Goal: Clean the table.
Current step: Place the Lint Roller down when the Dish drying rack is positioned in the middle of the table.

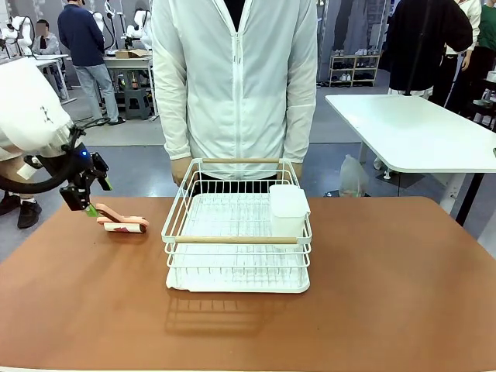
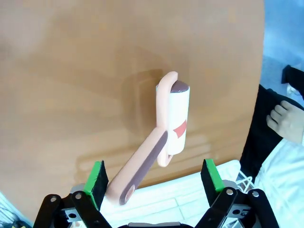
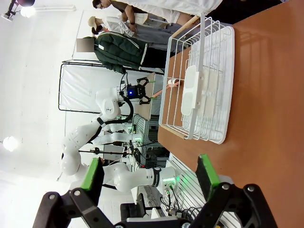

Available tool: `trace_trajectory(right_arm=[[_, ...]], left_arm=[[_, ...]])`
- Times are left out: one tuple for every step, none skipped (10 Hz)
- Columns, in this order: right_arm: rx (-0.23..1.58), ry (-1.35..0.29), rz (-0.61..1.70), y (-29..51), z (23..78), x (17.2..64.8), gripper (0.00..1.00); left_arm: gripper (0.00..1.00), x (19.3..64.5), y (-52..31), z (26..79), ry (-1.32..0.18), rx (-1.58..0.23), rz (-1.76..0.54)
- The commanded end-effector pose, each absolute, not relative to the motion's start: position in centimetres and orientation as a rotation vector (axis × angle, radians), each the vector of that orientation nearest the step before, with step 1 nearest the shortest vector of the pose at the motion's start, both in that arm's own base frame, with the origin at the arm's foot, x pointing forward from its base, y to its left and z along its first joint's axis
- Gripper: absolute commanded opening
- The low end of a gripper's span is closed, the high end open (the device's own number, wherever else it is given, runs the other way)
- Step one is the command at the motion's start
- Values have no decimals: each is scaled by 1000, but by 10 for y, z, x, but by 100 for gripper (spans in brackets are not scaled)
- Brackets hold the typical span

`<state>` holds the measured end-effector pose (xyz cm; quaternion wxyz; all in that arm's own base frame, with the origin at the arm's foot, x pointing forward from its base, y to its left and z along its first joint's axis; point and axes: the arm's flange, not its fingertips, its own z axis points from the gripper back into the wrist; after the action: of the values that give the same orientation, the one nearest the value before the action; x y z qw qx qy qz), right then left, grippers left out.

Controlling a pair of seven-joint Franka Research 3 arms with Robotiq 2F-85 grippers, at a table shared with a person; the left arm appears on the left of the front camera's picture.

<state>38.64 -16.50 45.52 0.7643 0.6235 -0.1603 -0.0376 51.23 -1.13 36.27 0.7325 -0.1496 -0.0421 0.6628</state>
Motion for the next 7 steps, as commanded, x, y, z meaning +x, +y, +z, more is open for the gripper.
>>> trace_trajectory(right_arm=[[1370, -355, -81, -164, 460, 387, 100], [1370, -355, -81, -164, 460, 387, 100], [1370, -355, -81, -164, 460, 387, 100], [1370, -355, -81, -164, 460, 387, 100], [1370, -355, -81, -164, 460, 387, 100], [1370, -355, -81, -164, 460, 387, 100], [1370, -355, -81, -164, 460, 387, 100]], left_arm=[[100, 503, -17, 398, -54, -273, 1480], [100, 503, -20, 408, -49, -237, 1499], [100, 504, -20, 419, -13, -220, 1506], [100, 506, -21, 425, 18, -210, 1517], [100, 510, -20, 425, 14, -201, 1491], [100, 501, -19, 416, -16, -249, 1490], [100, 501, -19, 416, -16, -249, 1490]])
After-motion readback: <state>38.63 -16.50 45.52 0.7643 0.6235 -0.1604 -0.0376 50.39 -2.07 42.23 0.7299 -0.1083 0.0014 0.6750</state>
